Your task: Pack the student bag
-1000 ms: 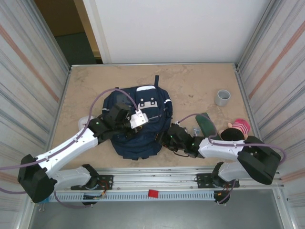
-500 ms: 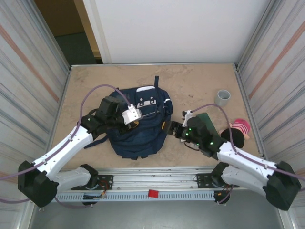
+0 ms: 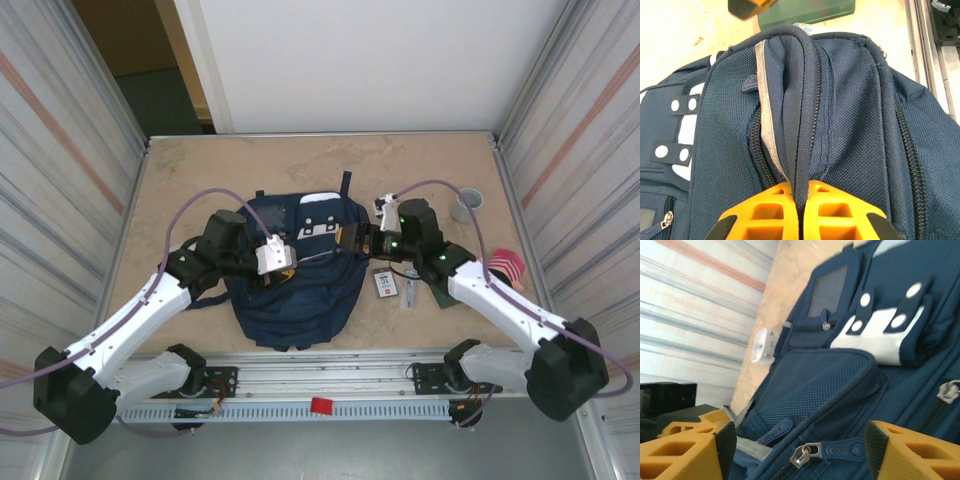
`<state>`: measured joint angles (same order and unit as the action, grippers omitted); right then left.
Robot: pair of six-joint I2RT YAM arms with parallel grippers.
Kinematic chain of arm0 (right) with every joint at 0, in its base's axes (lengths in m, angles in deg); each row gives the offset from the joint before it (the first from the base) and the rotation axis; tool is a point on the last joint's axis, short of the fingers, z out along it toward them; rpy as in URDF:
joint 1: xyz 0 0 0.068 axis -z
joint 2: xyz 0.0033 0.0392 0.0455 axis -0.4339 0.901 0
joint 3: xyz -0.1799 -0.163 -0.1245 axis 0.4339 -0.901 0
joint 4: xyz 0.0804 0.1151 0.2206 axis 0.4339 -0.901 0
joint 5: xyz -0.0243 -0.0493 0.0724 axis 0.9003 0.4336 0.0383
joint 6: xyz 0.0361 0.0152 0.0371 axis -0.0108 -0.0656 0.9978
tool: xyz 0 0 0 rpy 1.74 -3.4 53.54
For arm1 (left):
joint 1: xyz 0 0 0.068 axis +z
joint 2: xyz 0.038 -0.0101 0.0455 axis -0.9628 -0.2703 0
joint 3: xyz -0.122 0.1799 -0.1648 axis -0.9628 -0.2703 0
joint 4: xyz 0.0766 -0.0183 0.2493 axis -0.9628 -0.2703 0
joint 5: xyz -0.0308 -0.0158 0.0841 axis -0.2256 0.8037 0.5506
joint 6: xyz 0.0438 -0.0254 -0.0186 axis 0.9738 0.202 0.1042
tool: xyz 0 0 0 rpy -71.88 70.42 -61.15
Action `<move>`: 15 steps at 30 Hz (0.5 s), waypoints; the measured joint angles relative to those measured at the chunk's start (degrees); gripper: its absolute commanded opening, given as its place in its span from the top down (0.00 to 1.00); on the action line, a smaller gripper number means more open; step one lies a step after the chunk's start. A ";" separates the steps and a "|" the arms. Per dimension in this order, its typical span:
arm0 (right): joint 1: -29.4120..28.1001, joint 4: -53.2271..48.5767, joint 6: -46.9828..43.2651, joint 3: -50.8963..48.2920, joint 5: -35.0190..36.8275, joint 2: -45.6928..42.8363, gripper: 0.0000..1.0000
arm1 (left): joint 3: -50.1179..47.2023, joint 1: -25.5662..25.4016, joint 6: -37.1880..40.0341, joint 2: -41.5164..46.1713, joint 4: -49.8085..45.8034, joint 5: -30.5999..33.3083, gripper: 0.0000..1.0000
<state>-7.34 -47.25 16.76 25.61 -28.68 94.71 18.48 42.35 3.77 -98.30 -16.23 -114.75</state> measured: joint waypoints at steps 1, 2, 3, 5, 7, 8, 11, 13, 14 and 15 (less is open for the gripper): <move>-0.98 -1.38 0.42 1.09 0.66 1.53 0.31 | -0.11 0.04 0.13 0.00 0.20 0.02 1.00; -1.79 -2.51 1.20 1.92 1.27 2.64 0.31 | -0.22 0.04 0.17 0.00 0.37 0.07 1.00; -2.69 -3.65 1.90 2.84 1.86 3.85 0.31 | -0.26 0.04 0.22 0.00 0.46 0.20 1.00; -4.20 -4.72 3.37 3.93 2.89 5.49 0.34 | -0.59 0.04 0.33 0.00 0.81 0.48 1.00; -5.25 -5.81 4.96 4.94 4.09 6.82 0.45 | -1.29 0.07 0.33 0.02 1.01 1.05 1.00; -5.70 -6.23 5.79 5.44 4.68 7.41 0.53 | -1.64 0.04 0.35 0.02 1.20 1.40 1.00; -7.19 -6.40 7.69 6.60 6.34 9.18 0.76 | -2.82 0.09 0.33 0.15 1.66 3.02 1.00; -7.21 -6.34 9.16 6.60 6.95 9.90 0.85 | -3.13 0.15 0.33 0.28 1.84 4.17 0.97; -7.26 -5.97 9.70 6.60 7.17 10.14 0.89 | -3.13 0.15 0.31 0.28 1.90 4.70 0.95; -7.34 -5.55 10.38 6.60 7.34 10.29 0.92 | -3.13 0.15 0.31 0.31 1.95 5.25 0.93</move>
<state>-14.69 -52.80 27.14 32.21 -21.34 105.01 15.35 42.51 4.07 -97.99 -14.29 -109.51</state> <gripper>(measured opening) 0.130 0.067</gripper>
